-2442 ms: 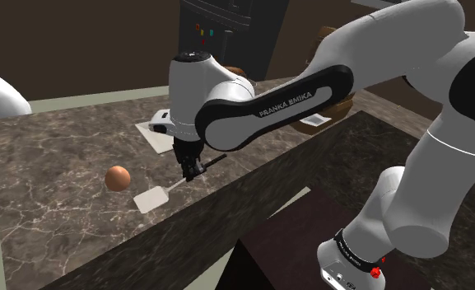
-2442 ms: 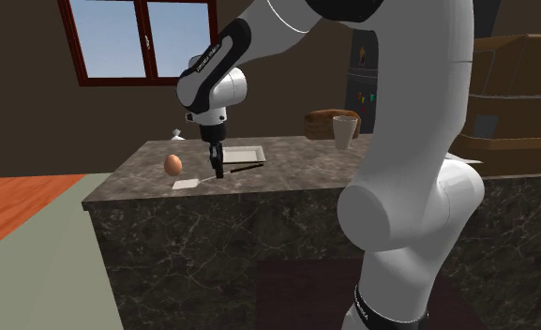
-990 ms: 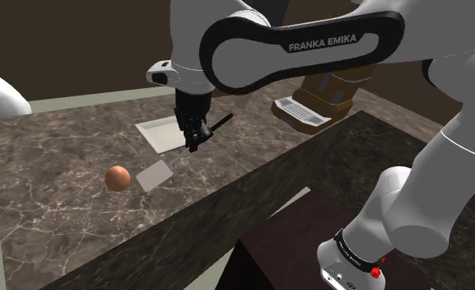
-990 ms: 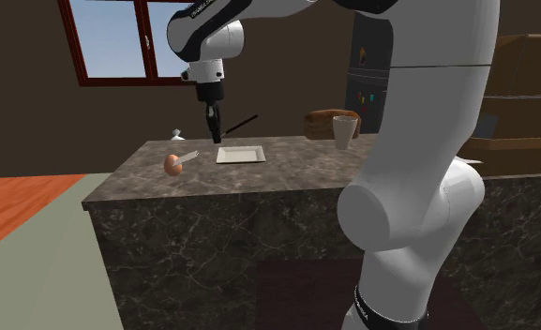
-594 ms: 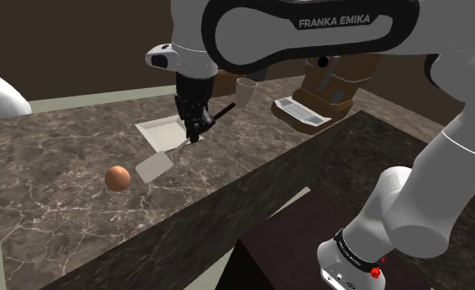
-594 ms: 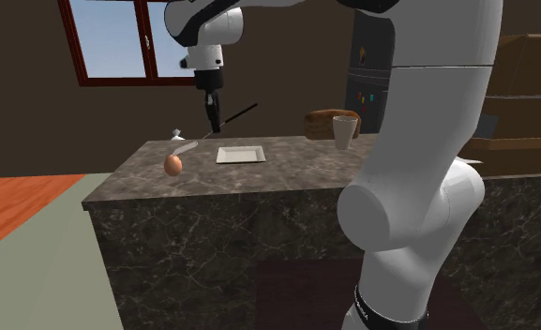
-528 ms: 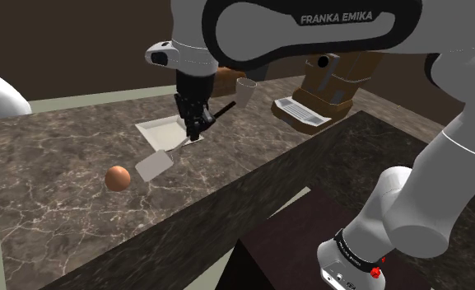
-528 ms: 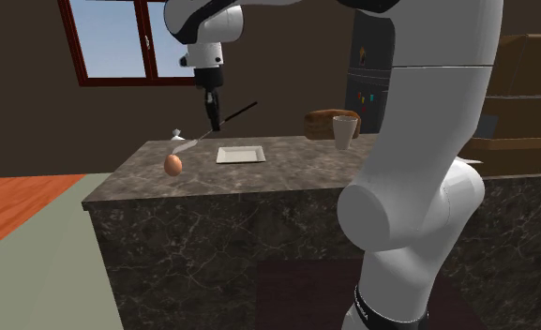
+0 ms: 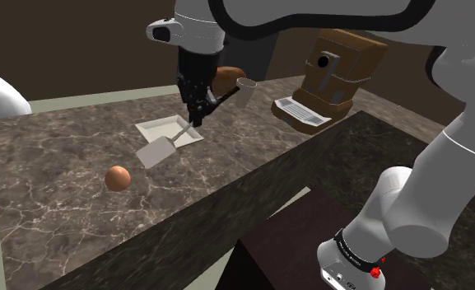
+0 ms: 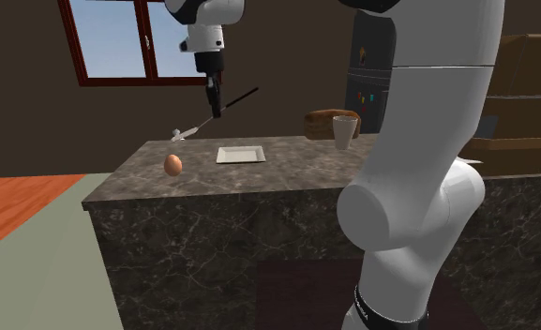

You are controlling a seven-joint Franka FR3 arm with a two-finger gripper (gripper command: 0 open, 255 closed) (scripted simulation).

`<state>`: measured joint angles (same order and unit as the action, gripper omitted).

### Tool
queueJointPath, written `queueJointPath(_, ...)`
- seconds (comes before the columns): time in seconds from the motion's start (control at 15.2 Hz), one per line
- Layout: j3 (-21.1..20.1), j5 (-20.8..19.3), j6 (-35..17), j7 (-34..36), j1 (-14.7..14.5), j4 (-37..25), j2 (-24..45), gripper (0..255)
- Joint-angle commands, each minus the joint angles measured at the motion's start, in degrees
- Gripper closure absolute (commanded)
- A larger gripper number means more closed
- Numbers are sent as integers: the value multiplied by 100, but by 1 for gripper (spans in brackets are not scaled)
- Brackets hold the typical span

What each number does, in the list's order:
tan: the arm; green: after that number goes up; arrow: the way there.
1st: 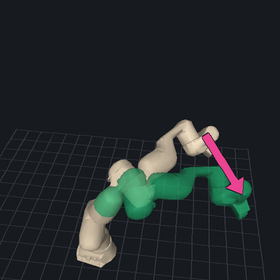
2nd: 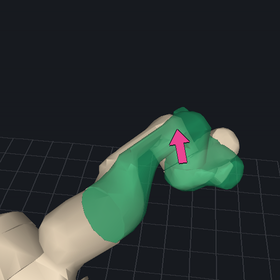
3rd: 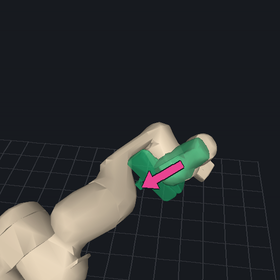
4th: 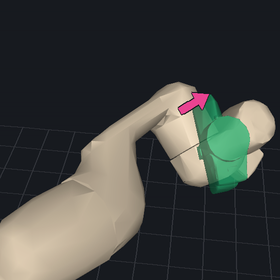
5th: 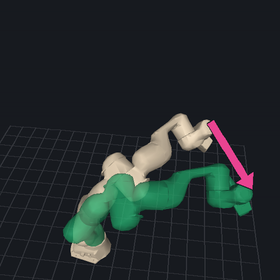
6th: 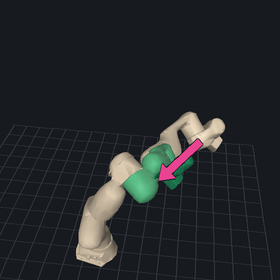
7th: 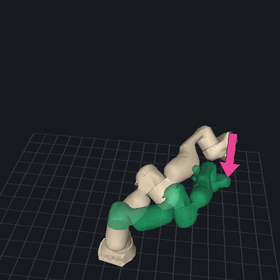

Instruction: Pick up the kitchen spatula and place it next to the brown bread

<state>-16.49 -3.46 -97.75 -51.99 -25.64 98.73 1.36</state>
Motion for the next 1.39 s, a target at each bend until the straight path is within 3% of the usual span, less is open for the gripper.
queueJointPath(0.0, 104, 17, -9, -217, 111, 80, -85, 255)
queueJointPath(0.66, 795, 3, -137, -1577, 786, 287, -246, 255)
queueJointPath(1.32, 1440, -47, -146, -2871, 1442, -194, 162, 255)
